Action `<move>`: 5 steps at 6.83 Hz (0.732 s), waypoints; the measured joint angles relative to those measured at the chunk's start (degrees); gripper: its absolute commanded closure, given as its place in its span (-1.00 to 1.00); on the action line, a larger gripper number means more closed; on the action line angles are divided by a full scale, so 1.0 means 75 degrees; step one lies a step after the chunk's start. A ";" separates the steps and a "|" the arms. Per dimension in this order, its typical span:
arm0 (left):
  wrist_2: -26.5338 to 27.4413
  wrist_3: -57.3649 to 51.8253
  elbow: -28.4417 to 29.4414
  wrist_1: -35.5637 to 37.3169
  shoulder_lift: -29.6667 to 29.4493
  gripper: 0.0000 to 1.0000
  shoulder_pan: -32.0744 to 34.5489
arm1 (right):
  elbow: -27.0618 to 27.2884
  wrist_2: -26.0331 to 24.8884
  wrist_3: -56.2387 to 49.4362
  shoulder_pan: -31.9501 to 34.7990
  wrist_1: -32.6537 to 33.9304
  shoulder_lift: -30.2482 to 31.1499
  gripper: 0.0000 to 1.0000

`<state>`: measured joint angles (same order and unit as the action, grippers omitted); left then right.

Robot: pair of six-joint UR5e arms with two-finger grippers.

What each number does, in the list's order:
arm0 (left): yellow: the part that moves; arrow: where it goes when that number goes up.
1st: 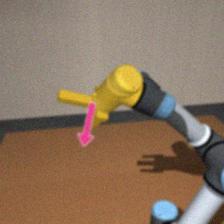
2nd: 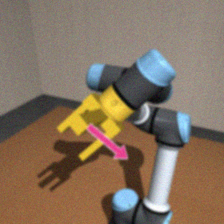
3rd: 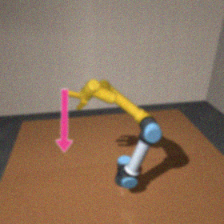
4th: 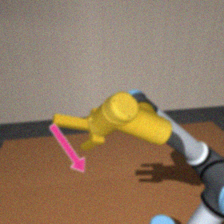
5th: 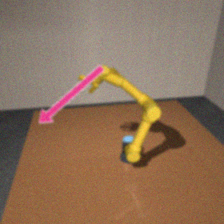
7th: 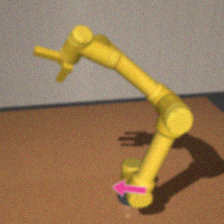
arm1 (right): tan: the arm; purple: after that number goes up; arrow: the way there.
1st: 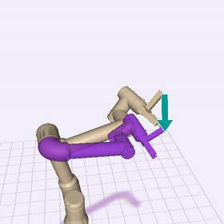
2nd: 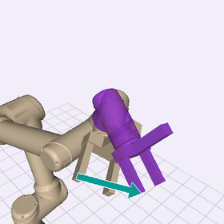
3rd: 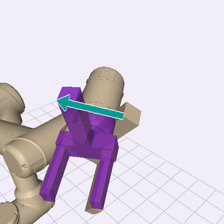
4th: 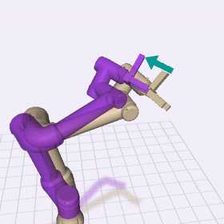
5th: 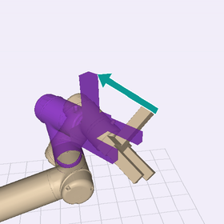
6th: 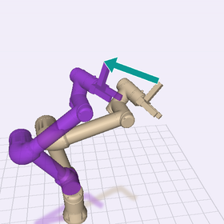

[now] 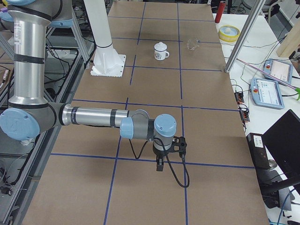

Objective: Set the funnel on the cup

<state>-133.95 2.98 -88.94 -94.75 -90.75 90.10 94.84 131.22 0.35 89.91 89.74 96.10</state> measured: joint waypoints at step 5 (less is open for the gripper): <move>-0.0005 0.0028 -0.0180 0.0013 -0.0184 -1.00 0.0000 | -0.0001 0.0000 0.0000 0.0000 0.0000 0.0005 -1.00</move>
<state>-133.98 3.18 -90.29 -94.65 -92.13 90.10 94.84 131.22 0.35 89.91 89.74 96.13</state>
